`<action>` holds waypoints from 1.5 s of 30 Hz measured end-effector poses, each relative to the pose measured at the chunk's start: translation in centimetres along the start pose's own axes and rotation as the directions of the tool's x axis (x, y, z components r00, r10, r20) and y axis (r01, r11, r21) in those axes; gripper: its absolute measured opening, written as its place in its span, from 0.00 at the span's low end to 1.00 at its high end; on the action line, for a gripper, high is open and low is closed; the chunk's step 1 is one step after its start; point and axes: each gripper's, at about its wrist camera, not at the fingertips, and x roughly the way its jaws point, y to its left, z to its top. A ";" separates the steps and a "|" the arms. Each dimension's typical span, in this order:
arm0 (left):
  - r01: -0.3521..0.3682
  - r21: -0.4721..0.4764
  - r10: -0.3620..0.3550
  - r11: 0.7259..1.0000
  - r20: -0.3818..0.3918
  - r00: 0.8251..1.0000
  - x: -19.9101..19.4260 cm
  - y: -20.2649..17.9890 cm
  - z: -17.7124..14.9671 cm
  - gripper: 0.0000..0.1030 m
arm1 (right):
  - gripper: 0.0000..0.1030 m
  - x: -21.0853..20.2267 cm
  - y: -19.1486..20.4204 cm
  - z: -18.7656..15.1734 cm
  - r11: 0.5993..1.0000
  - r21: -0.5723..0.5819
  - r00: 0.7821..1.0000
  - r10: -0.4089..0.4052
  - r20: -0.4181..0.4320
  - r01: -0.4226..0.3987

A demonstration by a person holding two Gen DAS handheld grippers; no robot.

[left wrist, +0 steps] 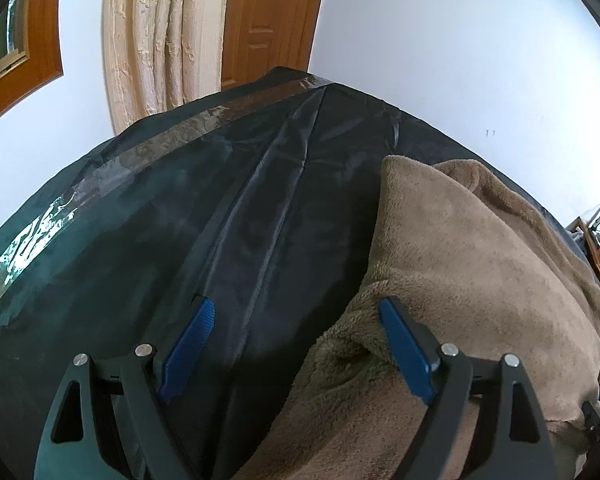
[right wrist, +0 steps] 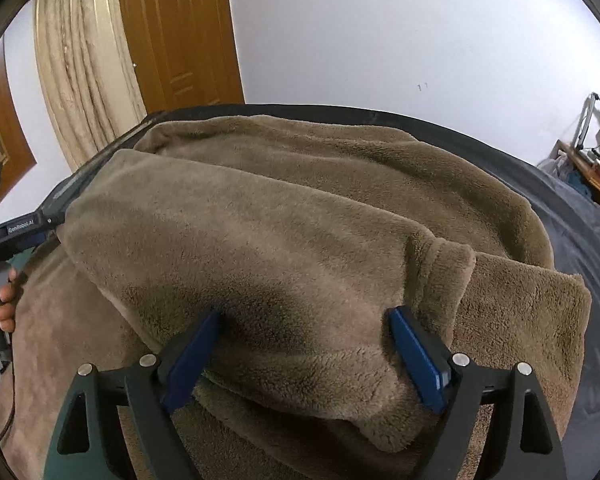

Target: Fold clothes

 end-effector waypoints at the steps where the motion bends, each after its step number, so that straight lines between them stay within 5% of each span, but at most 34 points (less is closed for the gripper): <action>1: -0.001 0.002 0.001 1.000 0.001 1.000 -0.2 0.2 -0.2 0.85 | 0.86 0.1 0.0 0.0 1.000 -0.001 1.000 0.000 -0.001 0.000; 11: 0.040 0.241 -0.050 0.970 0.037 0.998 -3.9 -2.3 -0.2 0.86 | 0.87 0.0 -0.4 0.1 1.000 0.012 1.000 0.020 -0.001 -0.020; 14: 0.109 0.306 -0.124 0.946 0.028 0.992 -4.7 -3.8 0.6 0.87 | 0.87 -0.1 -0.4 0.1 1.000 0.012 1.000 0.021 -0.001 -0.021; 20: 0.011 0.431 0.020 0.902 -0.066 0.998 -0.6 -5.8 -0.9 0.88 | 0.87 -0.2 -0.7 0.0 0.999 0.019 0.999 0.035 0.004 -0.035; 29: 0.032 0.432 0.000 0.901 -0.074 0.997 -1.2 -4.9 -0.3 0.89 | 0.87 -0.2 -0.6 0.1 0.999 0.017 0.999 0.037 0.004 -0.037; 38: 0.123 0.427 -0.136 0.896 0.000 0.991 -3.4 -9.0 4.4 0.92 | 0.87 -0.1 -0.6 0.1 0.999 0.016 0.999 0.036 0.004 -0.036; 45: -0.012 0.441 0.045 0.898 -0.066 0.997 3.2 -11.1 5.3 0.92 | 0.87 -0.1 -0.8 0.2 0.999 0.022 0.999 0.045 0.006 -0.046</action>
